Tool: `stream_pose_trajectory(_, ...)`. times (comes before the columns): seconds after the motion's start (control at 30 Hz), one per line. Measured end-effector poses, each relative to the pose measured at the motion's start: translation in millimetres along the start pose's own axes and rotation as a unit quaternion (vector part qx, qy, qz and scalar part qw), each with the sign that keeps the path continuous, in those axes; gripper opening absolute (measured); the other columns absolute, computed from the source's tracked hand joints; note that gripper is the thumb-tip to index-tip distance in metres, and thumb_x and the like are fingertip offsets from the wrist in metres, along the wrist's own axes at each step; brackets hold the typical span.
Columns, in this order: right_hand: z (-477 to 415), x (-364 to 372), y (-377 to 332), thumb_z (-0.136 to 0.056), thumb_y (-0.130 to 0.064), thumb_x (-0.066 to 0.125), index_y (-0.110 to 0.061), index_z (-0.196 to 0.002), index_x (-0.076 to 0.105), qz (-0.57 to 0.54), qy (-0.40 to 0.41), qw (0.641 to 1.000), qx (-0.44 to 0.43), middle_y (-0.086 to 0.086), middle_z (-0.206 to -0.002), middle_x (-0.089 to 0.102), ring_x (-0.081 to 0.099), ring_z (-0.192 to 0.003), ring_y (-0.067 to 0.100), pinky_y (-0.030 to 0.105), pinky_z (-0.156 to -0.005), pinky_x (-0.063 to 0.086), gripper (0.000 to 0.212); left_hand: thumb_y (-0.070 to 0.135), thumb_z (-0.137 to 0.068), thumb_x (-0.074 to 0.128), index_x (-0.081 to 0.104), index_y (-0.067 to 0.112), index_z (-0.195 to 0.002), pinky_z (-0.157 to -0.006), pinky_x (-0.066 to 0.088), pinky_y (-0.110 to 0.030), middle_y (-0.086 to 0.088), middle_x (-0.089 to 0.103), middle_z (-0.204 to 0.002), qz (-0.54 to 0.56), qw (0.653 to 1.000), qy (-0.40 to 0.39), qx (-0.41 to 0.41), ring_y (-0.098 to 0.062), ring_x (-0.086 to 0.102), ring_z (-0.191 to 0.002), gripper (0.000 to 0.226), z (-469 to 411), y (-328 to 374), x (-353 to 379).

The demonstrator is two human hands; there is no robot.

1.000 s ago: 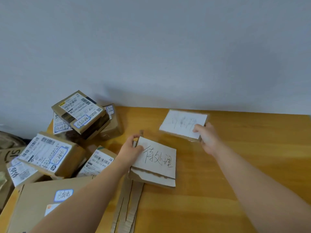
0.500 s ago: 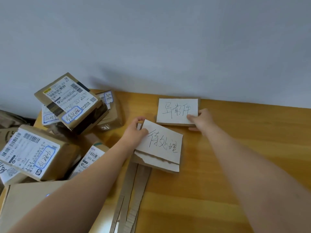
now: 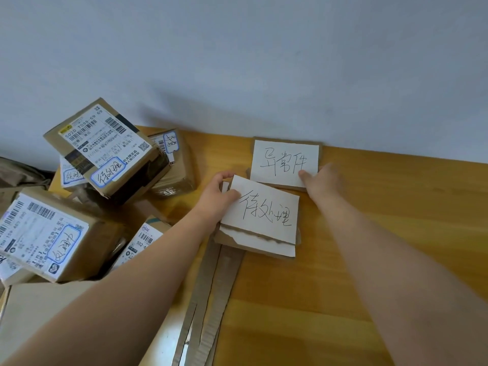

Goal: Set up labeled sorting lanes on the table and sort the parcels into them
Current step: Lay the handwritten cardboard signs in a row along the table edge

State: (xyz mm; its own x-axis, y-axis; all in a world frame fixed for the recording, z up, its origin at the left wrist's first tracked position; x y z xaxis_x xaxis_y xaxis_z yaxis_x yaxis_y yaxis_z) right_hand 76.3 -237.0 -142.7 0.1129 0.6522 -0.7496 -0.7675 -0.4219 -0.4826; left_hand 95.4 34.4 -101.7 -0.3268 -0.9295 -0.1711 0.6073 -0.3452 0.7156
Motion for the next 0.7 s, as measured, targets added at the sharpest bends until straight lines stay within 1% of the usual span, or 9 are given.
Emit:
stream_pose_trajectory(0.13,8,-13,-5,-0.080,-0.048,0.070,-0.005,-0.118,0.044,0.083,0.061,0.994,-0.041,0.013,-0.116,0.058,0.058,-0.105,0.034,0.041,-0.082,0.051,0.064,0.007,-0.092,0.057,0.045,0.032,-0.124,-0.068,0.060,-0.038,-0.004,0.064,-0.101,0.024,1.000,0.000,0.006,-0.023,0.068,-0.082,0.042,9,1,-1)
stream_pose_trajectory(0.2,13,-18,-7,-0.082,-0.045,0.069,-0.004,-0.118,0.044,0.060,0.063,0.995,-0.055,0.014,-0.116,0.057,0.057,-0.104,0.034,0.040,-0.082,0.051,0.060,0.009,-0.092,0.058,0.044,0.031,-0.129,-0.062,0.060,-0.034,-0.004,0.063,-0.106,0.028,1.000,0.008,0.011,-0.020,0.067,-0.081,0.045,16,3,-3)
stream_pose_trajectory(0.3,30,-32,-12,-0.091,-0.037,0.059,-0.007,-0.119,0.047,-0.027,0.061,0.993,-0.093,0.008,-0.110,0.057,0.056,-0.094,0.026,0.031,-0.072,0.041,0.043,0.015,-0.092,0.061,0.039,0.032,-0.135,-0.049,0.055,-0.027,-0.005,0.061,-0.115,0.047,0.998,0.031,0.020,-0.019,0.068,-0.082,0.051,26,7,-8)
stream_pose_trajectory(0.4,55,-43,-11,-0.097,-0.038,0.050,-0.010,-0.116,0.051,-0.141,-0.003,0.983,-0.117,0.002,-0.104,0.057,0.056,-0.091,0.020,0.028,-0.068,0.042,0.033,0.019,-0.091,0.063,0.041,0.030,-0.133,-0.046,0.054,-0.026,-0.008,0.064,-0.114,0.078,0.995,0.045,0.028,-0.021,0.069,-0.082,0.048,38,11,-7)
stream_pose_trajectory(0.5,85,-45,3,-0.094,-0.051,0.049,-0.017,-0.109,0.052,-0.245,-0.113,0.959,-0.083,0.002,-0.104,0.063,0.062,-0.091,0.020,0.034,-0.075,0.052,0.037,0.019,-0.089,0.065,0.046,0.027,-0.124,-0.062,0.060,-0.035,-0.008,0.066,-0.112,0.126,0.990,0.049,0.037,-0.023,0.070,-0.088,0.040,51,11,2)
stream_pose_trajectory(0.57,107,-49,16,-0.091,-0.051,0.055,-0.018,-0.113,0.048,-0.277,-0.171,0.944,-0.062,-0.001,-0.102,0.063,0.061,-0.082,0.015,0.033,-0.068,0.051,0.040,0.020,-0.088,0.066,0.048,0.022,-0.122,-0.068,0.060,-0.039,-0.009,0.066,-0.111,0.143,0.988,0.048,0.041,-0.024,0.070,-0.090,0.038,63,9,12)
stream_pose_trajectory(0.6,116,-52,23,-0.089,-0.049,0.060,-0.018,-0.115,0.046,-0.285,-0.190,0.938,-0.058,-0.002,-0.102,0.062,0.061,-0.082,0.014,0.034,-0.068,0.052,0.042,0.020,-0.089,0.066,0.049,0.019,-0.122,-0.066,0.059,-0.038,-0.009,0.067,-0.110,0.146,0.987,0.050,0.045,-0.024,0.070,-0.089,0.037,69,8,19)
stream_pose_trajectory(0.67,130,-60,39,-0.085,-0.042,0.068,-0.019,-0.118,0.041,-0.293,-0.216,0.930,-0.053,-0.001,-0.105,0.063,0.065,-0.089,0.017,0.041,-0.079,0.055,0.049,0.019,-0.089,0.066,0.050,0.014,-0.119,-0.062,0.058,-0.035,-0.009,0.067,-0.107,0.148,0.986,0.056,0.060,-0.022,0.069,-0.086,0.034,85,9,34)
stream_pose_trajectory(0.7,134,-66,48,-0.084,-0.038,0.071,-0.019,-0.119,0.040,-0.298,-0.219,0.927,-0.054,0.002,-0.108,0.062,0.065,-0.091,0.019,0.041,-0.080,0.056,0.051,0.019,-0.089,0.066,0.050,0.013,-0.117,-0.064,0.058,-0.036,-0.009,0.067,-0.108,0.146,0.985,0.059,0.068,-0.022,0.069,-0.086,0.033,93,9,43)
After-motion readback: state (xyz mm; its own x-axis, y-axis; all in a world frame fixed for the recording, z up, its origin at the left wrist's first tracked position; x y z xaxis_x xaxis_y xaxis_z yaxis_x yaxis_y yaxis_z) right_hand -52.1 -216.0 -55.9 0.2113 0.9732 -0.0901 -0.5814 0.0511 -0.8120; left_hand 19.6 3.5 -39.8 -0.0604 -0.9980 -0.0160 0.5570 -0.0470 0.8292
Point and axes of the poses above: each hand's wrist, its own z-axis away from the middle knuckle, its own x-axis out of the palm, y = z × x, the point moved 8 cm from there along -z, towards the middle knuckle
